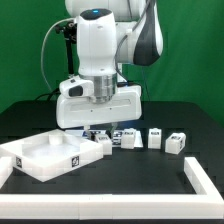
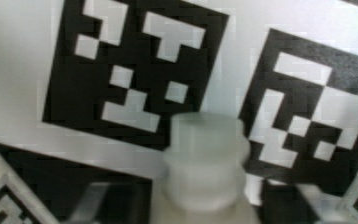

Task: Assemble one leg

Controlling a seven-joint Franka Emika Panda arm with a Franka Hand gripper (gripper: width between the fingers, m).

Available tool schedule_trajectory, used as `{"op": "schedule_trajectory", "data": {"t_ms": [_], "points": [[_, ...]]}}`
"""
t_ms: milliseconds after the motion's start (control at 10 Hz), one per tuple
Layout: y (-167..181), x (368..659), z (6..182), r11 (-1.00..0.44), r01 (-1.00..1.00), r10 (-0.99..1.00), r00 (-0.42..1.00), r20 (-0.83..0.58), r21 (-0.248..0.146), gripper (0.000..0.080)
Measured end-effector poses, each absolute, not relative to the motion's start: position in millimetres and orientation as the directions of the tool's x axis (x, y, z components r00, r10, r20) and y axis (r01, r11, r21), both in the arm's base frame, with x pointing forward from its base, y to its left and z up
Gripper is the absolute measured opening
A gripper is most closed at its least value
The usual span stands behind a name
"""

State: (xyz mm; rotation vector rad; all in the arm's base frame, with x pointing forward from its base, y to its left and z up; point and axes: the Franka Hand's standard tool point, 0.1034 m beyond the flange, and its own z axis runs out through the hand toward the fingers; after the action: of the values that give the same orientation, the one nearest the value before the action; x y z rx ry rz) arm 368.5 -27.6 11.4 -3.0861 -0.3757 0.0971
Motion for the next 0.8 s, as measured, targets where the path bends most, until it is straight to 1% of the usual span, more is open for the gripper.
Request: {"op": "schedule_trajectory", "data": {"t_ms": [100,200,300,400,500,600,700,800], "points": [[-27.7,368.4,11.3,-0.970,0.239,0.241,0.969,-0.058,-0.038,0.0502],[-27.7,368.4,11.3,-0.970,0.239,0.241,0.969,-0.058,-0.038,0.0613],[-27.7,368.4,11.3,-0.970,0.239,0.241,0.969,-0.058,-0.039,0.0613],[-28.0,368.1,12.0,-0.971,0.237,0.239,0.969,-0.060,-0.041,0.0643],[-28.9,366.5,22.3,-0.972,0.223,0.228,0.971,-0.076,-0.068,0.0643],[-30.3,370.3,40.5,-0.973,0.215,0.221,0.973,-0.067,-0.087,0.0649],[-32.9,374.9,58.2,-0.971,0.216,0.222,0.973,-0.062,-0.101,0.0649],[-38.9,380.2,70.4,-0.967,0.235,0.241,0.970,-0.045,-0.097,0.0649]]}}
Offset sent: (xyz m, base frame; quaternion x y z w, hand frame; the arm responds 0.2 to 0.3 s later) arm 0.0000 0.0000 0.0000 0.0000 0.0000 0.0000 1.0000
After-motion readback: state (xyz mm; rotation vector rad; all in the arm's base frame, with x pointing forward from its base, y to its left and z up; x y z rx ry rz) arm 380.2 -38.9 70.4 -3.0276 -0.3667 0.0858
